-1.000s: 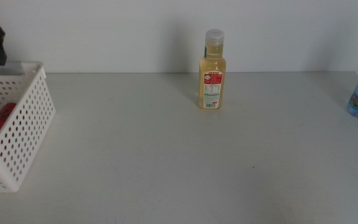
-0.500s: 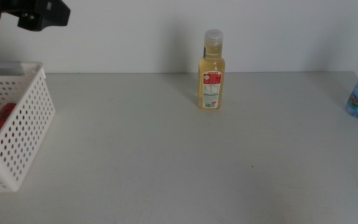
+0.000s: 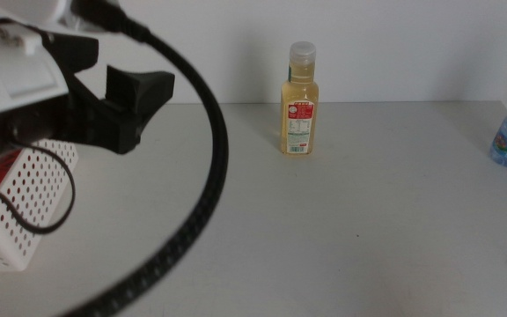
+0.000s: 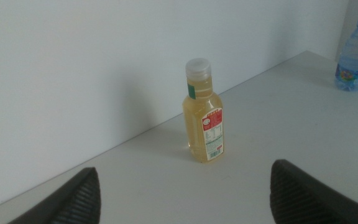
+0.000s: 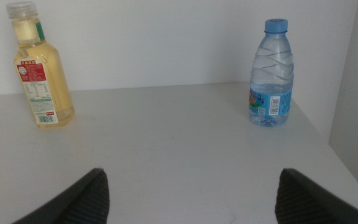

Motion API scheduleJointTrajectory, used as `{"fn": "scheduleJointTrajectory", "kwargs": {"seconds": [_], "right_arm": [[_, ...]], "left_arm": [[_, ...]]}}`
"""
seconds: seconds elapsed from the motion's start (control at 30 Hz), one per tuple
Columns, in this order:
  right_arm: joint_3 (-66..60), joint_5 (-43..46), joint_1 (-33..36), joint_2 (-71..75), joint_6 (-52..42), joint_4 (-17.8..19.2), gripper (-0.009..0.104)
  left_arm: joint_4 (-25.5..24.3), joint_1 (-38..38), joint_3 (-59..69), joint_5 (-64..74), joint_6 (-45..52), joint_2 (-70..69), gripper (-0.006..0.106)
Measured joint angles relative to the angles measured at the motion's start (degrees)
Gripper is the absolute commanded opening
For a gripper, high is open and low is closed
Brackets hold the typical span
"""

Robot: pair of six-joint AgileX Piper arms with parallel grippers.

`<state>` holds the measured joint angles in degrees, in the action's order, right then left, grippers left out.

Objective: Use arms to grab the bottles and put them into the dustbin to the left of the table.

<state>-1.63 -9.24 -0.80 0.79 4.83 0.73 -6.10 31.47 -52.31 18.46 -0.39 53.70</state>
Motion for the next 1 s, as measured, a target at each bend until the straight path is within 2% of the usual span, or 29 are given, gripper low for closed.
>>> {"fn": "scheduleJointTrajectory", "kwargs": {"seconds": [0.37, 0.63, 1.0], "right_arm": [[0.0, 0.0, 0.0, 0.0, 0.0, 0.0, 0.094], [0.0, 0.0, 0.0, 0.0, 0.0, 0.0, 0.094], [0.0, 0.0, 0.0, 0.0, 0.0, 0.0, 0.094]], "left_arm": [[0.4, 0.1, 15.5, -17.4, -0.7, 1.1, 0.094], [0.4, 0.1, 16.7, -26.4, -4.2, 9.8, 0.094], [0.0, 0.1, 14.2, -44.9, -10.8, 29.9, 0.094]]}}
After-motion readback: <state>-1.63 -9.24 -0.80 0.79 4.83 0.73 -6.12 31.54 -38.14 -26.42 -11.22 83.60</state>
